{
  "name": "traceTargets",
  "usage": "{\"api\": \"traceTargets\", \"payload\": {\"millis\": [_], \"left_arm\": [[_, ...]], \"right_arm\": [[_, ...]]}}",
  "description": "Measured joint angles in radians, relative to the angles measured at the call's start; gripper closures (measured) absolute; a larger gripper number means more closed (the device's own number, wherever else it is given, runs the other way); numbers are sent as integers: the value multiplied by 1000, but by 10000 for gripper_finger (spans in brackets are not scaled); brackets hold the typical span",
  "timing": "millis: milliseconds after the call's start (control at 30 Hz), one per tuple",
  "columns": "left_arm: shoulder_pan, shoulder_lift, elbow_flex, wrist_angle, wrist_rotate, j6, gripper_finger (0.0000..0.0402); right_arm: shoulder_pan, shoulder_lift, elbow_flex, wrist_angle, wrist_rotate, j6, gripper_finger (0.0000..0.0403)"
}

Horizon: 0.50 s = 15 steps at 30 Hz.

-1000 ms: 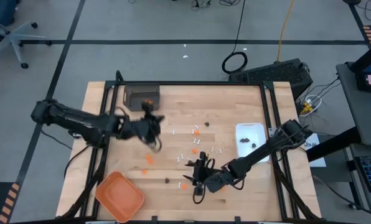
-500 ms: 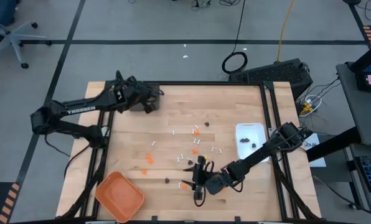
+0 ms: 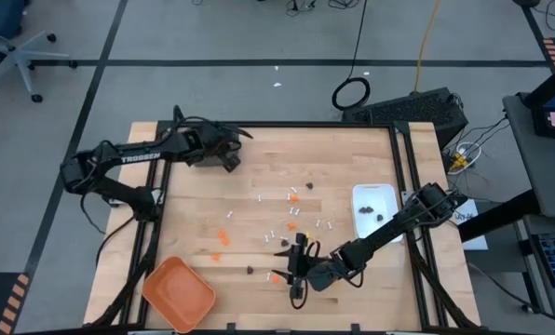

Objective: Sort Halloween decoration
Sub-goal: Put the orange spider toy into the black bin

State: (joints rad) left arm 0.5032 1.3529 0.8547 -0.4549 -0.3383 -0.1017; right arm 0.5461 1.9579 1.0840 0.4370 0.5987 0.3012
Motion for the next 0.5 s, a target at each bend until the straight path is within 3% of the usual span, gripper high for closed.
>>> {"api": "traceTargets", "payload": {"millis": [367, 500], "left_arm": [[69, 4, 0, -123, 83, -102, 395], [78, 4, 0, -127, 90, -103, 374]], "right_arm": [[0, 0, 0, 0, -1, 17, 204], [6, 0, 0, 0, -1, 27, 204]]}}
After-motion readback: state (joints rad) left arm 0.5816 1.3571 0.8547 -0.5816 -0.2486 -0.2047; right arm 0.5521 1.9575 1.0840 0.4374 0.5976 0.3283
